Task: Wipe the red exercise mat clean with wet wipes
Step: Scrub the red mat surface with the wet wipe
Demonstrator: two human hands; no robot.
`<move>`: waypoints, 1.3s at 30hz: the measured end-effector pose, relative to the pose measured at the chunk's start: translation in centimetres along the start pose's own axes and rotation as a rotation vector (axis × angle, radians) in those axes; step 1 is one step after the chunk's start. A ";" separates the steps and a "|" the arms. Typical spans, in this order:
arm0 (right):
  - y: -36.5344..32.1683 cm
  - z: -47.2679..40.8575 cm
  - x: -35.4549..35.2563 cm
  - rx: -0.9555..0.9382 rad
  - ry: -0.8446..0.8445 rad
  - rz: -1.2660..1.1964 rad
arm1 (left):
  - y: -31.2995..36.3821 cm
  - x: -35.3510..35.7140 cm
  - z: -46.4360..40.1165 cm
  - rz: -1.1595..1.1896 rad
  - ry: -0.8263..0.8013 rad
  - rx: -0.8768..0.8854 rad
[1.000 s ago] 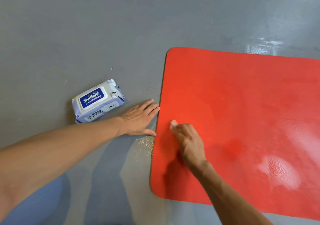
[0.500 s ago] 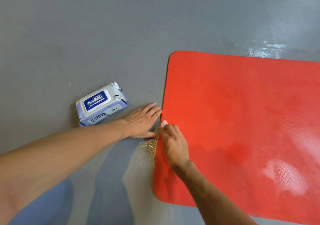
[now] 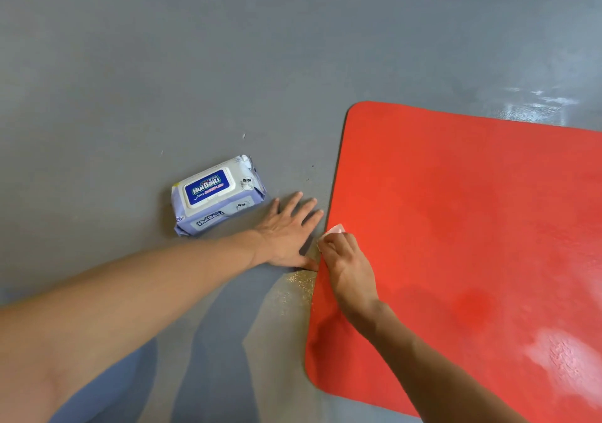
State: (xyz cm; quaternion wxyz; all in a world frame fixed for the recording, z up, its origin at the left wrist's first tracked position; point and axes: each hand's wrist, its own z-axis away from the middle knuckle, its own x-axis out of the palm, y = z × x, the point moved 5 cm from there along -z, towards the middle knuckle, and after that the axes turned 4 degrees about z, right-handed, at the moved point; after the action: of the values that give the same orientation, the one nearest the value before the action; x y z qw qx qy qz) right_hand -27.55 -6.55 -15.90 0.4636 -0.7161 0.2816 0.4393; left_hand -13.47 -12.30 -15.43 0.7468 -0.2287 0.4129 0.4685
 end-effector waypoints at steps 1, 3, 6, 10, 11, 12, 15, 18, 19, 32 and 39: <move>0.1 0.3 0.1 -0.069 -0.012 -0.012 | -0.1 0.1 0.0 0.002 -0.003 0.001; 0.9 0.8 -0.2 -0.191 -0.039 -0.005 | -0.3 0.1 0.1 0.006 0.002 0.006; 1.7 0.3 -0.8 -0.287 -0.050 0.039 | -0.3 0.1 0.1 0.024 0.005 0.006; 4.9 -5.2 -1.1 -0.133 0.037 0.070 | -0.3 0.0 0.2 0.021 0.001 0.011; 5.8 -6.7 -1.2 -0.042 0.060 0.082 | -0.3 0.0 0.1 0.023 -0.001 0.008; 6.3 -7.7 -1.1 0.026 0.074 0.094 | -0.4 0.0 0.1 0.026 -0.002 0.004; 4.7 -7.1 -0.8 0.026 0.073 0.083 | -0.5 0.1 0.0 0.018 0.004 0.006; 2.5 -3.0 -1.0 -0.051 0.011 0.057 | -0.5 0.2 -0.1 0.004 0.032 0.014; 2.0 -1.6 -1.1 -0.065 -0.015 0.055 | -0.5 0.3 -0.1 0.006 0.033 0.014; 3.5 -4.0 -1.4 -0.200 -0.068 0.065 | -0.4 -0.2 -0.4 0.023 0.033 -0.001; 12.0 -5.9 -4.4 0.450 0.186 0.091 | -0.6 0.2 -0.4 0.090 0.102 -0.028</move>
State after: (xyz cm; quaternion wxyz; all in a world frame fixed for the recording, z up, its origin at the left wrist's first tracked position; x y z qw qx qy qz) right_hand -37.16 -16.87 -15.86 0.5632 -0.6190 0.4457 0.3179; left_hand -13.07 -12.75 -15.81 0.6998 -0.2439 0.4537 0.4950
